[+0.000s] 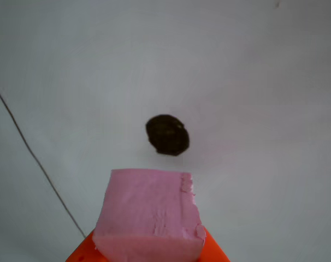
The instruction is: Grasp the colored block, Place it on the black dot, and then return the arm to the default position.
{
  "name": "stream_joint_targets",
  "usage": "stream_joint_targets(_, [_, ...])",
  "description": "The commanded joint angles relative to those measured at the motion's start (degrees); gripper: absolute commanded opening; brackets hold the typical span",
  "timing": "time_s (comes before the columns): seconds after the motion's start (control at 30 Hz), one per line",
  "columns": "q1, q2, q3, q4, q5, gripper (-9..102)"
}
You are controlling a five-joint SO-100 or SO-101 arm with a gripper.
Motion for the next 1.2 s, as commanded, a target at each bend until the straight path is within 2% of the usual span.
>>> stream_joint_targets(0.0, [1.3, -1.0, -6.0, 1.8, 0.6, 0])
stream_joint_targets(1.17, [3.9, -7.6, -6.6, 0.4, -0.9, 0])
